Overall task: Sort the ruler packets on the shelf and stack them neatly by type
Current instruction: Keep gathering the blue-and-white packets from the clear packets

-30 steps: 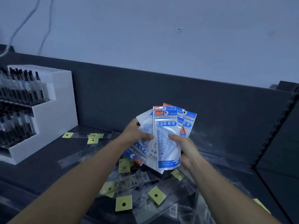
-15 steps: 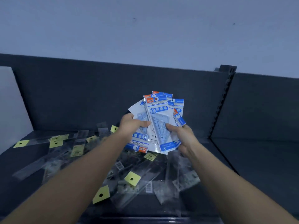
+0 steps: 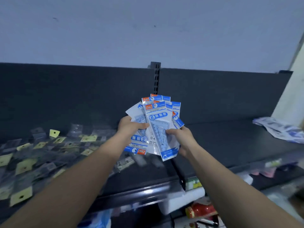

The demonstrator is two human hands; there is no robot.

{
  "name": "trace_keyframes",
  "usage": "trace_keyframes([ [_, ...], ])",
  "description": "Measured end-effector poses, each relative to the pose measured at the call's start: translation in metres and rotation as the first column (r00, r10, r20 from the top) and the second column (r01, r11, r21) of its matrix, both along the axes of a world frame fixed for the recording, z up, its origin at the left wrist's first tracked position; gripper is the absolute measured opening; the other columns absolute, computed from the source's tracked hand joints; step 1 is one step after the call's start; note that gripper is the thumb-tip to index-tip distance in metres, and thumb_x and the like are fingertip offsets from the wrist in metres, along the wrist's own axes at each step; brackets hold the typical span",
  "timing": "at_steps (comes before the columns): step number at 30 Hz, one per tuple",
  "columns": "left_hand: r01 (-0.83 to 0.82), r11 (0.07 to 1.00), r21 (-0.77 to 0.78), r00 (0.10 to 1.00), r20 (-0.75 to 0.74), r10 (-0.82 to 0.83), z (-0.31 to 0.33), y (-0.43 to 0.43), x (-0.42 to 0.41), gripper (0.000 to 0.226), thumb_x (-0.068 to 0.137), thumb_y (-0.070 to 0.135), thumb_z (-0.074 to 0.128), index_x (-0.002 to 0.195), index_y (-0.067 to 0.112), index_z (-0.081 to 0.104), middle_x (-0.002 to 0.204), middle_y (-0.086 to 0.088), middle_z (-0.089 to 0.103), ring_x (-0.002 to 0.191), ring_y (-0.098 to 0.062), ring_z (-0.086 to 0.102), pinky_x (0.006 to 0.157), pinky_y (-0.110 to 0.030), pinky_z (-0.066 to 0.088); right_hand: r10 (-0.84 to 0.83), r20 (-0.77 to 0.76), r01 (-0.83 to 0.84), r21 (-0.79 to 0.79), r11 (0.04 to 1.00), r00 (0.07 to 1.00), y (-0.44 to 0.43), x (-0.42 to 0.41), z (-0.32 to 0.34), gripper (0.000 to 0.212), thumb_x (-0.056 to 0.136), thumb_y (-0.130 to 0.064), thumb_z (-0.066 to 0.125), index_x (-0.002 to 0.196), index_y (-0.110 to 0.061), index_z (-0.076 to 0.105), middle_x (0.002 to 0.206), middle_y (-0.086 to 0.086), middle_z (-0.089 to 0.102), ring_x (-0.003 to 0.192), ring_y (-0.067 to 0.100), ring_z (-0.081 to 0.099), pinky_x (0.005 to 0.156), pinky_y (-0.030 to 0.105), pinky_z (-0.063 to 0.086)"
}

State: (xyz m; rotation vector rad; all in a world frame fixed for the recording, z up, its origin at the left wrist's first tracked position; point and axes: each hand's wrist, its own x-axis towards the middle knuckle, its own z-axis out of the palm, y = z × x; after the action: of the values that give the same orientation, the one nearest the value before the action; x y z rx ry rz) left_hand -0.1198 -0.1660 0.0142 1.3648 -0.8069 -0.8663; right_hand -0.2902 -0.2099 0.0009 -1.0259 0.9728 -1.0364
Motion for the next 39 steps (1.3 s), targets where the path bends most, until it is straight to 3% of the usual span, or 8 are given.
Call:
trace_keyframes([
  [4, 0.065, 0.998, 0.005, 0.998, -0.024, -0.065, 0.0, -0.017, -0.069, 0.026, 0.073, -0.002, 0.079, 0.092, 0.007, 0.064, 0.096, -0.013, 0.073, 0.086, -0.03, 0.071, 0.079, -0.047, 0.058, -0.065, -0.015, 0.065, -0.016, 0.998, 0.998, -0.003, -0.072, 0.006, 0.034, 0.086, 0.007, 0.062, 0.116, -0.006, 0.055, 0.11, 0.013, 0.068, 0.089, 0.028, 0.069, 0.065, 0.039, 0.058],
  [6, 0.096, 0.995, 0.01, 0.995, -0.029, -0.096, -0.001, -0.025, -0.101, 0.026, 0.074, -0.001, 0.079, 0.092, 0.008, 0.063, 0.096, -0.012, 0.073, 0.086, -0.029, 0.071, 0.079, -0.046, 0.058, -0.101, -0.02, 0.101, -0.029, 0.994, 0.995, -0.006, -0.106, 0.007, 0.032, 0.086, 0.007, 0.063, 0.114, -0.007, 0.055, 0.109, 0.012, 0.068, 0.087, 0.026, 0.068, 0.063, 0.037, 0.057],
  [9, 0.144, 0.99, 0.013, 0.989, -0.037, -0.143, -0.003, -0.041, -0.146, 0.029, 0.074, 0.0, 0.079, 0.097, 0.006, 0.063, 0.097, -0.012, 0.073, 0.088, -0.029, 0.071, 0.081, -0.047, 0.058, -0.162, -0.023, 0.161, -0.036, 0.986, 0.987, -0.012, -0.152, 0.007, 0.026, 0.085, 0.007, 0.065, 0.102, -0.011, 0.057, 0.105, 0.011, 0.069, 0.089, 0.028, 0.069, 0.072, 0.044, 0.058],
  [12, 0.193, 0.981, 0.024, 0.981, -0.04, -0.192, -0.004, -0.059, -0.187, 0.028, 0.075, 0.0, 0.078, 0.098, 0.005, 0.063, 0.099, -0.013, 0.072, 0.089, -0.029, 0.071, 0.081, -0.046, 0.058, -0.223, -0.025, 0.222, -0.03, 0.975, 0.975, -0.021, -0.191, 0.007, 0.032, 0.084, 0.008, 0.066, 0.11, -0.008, 0.058, 0.106, 0.012, 0.069, 0.093, 0.03, 0.068, 0.084, 0.05, 0.056],
  [24, 0.333, 0.942, 0.041, 0.943, -0.008, -0.333, -0.01, -0.177, -0.313, 0.021, 0.077, 0.003, 0.077, 0.089, 0.01, 0.061, 0.096, -0.011, 0.072, 0.089, -0.027, 0.07, 0.079, -0.041, 0.057, -0.37, -0.044, 0.37, -0.005, 0.929, 0.928, -0.117, -0.316, -0.002, 0.026, 0.081, 0.006, 0.069, 0.097, -0.012, 0.06, 0.106, 0.013, 0.07, 0.097, 0.034, 0.068, 0.088, 0.056, 0.053],
  [30, 0.387, 0.919, 0.068, 0.922, 0.003, -0.388, -0.007, -0.239, -0.359, 0.021, 0.079, 0.005, 0.077, 0.091, 0.009, 0.06, 0.095, -0.01, 0.071, 0.088, -0.026, 0.069, 0.075, -0.038, 0.057, -0.421, -0.066, 0.422, 0.009, 0.906, 0.905, -0.169, -0.362, 0.002, 0.026, 0.081, 0.004, 0.071, 0.096, -0.012, 0.059, 0.101, 0.01, 0.07, 0.091, 0.031, 0.067, 0.087, 0.053, 0.054],
  [35, 0.424, 0.895, 0.14, 0.902, 0.019, -0.43, -0.008, -0.285, -0.397, 0.014, 0.088, 0.01, 0.068, 0.095, 0.011, 0.056, 0.102, -0.012, 0.068, 0.099, -0.03, 0.065, 0.088, -0.047, 0.054, -0.457, -0.095, 0.461, 0.025, 0.887, 0.884, -0.207, -0.402, 0.0, 0.024, 0.08, 0.004, 0.072, 0.091, -0.012, 0.058, 0.099, 0.01, 0.069, 0.097, 0.033, 0.066, 0.092, 0.053, 0.052],
  [39, 0.43, 0.879, 0.208, 0.894, 0.042, -0.447, -0.008, -0.321, -0.432, 0.007, 0.092, 0.005, 0.059, 0.092, 0.011, 0.055, 0.103, -0.017, 0.066, 0.098, -0.035, 0.066, 0.083, -0.05, 0.055, -0.456, -0.146, 0.463, 0.018, 0.886, 0.878, -0.239, -0.438, -0.002, 0.025, 0.081, 0.0, 0.073, 0.096, -0.01, 0.055, 0.087, 0.002, 0.062, 0.079, 0.018, 0.058, 0.089, 0.044, 0.051],
])
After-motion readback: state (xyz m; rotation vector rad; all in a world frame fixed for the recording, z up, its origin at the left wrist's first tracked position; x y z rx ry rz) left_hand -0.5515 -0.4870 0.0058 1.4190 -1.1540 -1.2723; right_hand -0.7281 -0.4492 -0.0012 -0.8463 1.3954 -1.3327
